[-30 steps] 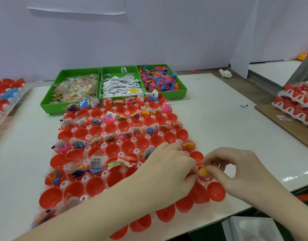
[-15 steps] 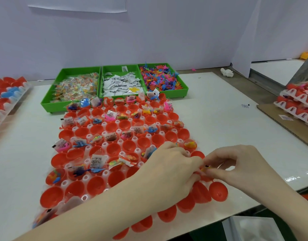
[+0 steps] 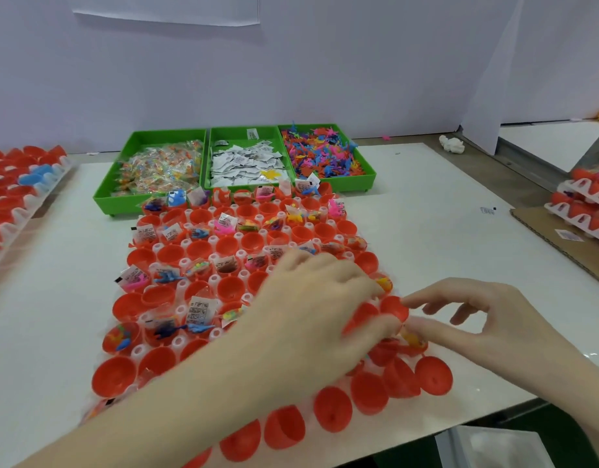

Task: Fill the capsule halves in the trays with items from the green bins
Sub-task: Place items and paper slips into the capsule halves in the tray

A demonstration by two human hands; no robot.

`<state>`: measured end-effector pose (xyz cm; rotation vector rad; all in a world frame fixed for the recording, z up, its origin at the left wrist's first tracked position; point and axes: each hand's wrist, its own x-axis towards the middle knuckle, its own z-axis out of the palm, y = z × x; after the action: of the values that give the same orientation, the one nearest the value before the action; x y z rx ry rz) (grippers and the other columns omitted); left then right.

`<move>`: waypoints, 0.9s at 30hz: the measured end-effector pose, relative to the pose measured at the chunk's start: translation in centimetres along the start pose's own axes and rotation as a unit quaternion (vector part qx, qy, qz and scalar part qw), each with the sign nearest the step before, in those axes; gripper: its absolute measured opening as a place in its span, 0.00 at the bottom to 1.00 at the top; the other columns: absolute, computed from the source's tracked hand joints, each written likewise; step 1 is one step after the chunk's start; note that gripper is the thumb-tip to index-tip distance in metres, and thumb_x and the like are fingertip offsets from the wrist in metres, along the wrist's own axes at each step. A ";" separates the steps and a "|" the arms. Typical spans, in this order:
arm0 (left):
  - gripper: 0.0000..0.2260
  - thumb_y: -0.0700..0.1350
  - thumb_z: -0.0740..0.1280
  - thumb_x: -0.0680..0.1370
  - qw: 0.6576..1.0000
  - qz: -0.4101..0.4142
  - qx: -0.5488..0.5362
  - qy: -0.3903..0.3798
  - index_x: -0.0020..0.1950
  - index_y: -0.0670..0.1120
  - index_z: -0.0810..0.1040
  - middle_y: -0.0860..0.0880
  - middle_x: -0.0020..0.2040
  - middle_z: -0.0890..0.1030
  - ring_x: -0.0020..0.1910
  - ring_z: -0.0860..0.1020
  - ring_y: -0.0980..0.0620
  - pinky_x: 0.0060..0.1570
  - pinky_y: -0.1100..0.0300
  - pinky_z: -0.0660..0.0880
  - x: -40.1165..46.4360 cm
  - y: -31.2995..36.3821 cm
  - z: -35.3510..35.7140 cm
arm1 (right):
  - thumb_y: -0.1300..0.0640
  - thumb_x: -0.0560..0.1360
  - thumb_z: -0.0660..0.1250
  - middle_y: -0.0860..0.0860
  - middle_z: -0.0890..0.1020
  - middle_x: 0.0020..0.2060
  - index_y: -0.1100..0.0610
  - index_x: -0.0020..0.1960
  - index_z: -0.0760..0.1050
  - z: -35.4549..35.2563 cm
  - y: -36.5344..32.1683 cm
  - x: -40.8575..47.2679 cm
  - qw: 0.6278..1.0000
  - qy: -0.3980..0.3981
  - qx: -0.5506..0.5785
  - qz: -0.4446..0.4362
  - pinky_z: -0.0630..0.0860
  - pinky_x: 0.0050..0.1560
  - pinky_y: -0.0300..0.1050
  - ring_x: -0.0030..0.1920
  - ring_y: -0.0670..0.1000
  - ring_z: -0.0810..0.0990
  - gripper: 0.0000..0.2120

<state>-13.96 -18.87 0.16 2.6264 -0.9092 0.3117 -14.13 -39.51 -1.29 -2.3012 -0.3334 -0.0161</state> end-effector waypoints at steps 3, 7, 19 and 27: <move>0.18 0.63 0.58 0.73 0.986 -0.091 -0.103 0.098 0.48 0.56 0.82 0.61 0.45 0.82 0.47 0.77 0.65 0.50 0.60 0.74 -1.9 -2.7 -2.7 | 0.38 0.60 0.65 0.36 0.83 0.36 0.41 0.38 0.82 -0.6 0.0 0.9 0.999 0.025 0.028 0.009 0.74 0.41 0.34 0.41 0.38 0.79 0.12; 0.11 0.67 0.67 0.66 0.905 -0.322 -0.175 0.214 0.37 0.61 0.78 0.70 0.38 0.79 0.41 0.75 0.72 0.39 0.66 0.67 -6.4 -9.6 -5.1 | 0.52 0.73 0.65 0.45 0.84 0.39 0.50 0.42 0.82 -0.1 1.4 3.3 0.984 0.043 0.148 0.093 0.75 0.39 0.34 0.40 0.42 0.80 0.07; 0.11 0.51 0.63 0.77 0.733 -0.545 -0.382 0.140 0.47 0.44 0.79 0.44 0.39 0.84 0.32 0.82 0.50 0.26 0.63 0.77 -17.1 -17.1 -3.5 | 0.50 0.79 0.57 0.56 0.77 0.49 0.60 0.57 0.73 3.2 3.4 8.7 0.955 0.015 0.177 0.239 0.71 0.45 0.43 0.44 0.51 0.77 0.15; 0.14 0.48 0.57 0.81 0.652 -0.547 -0.516 0.100 0.46 0.42 0.77 0.46 0.34 0.79 0.24 0.79 0.54 0.22 0.64 0.74 -12.0 -16.0 -2.6 | 0.51 0.81 0.56 0.69 0.77 0.54 0.68 0.59 0.73 3.3 2.7 10.6 0.946 -0.049 0.132 0.292 0.72 0.42 0.46 0.44 0.57 0.73 0.21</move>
<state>-13.34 0.56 -5.18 1.5228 0.5781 -0.2135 -3.55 -36.45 -4.28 -2.0536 0.2930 0.4169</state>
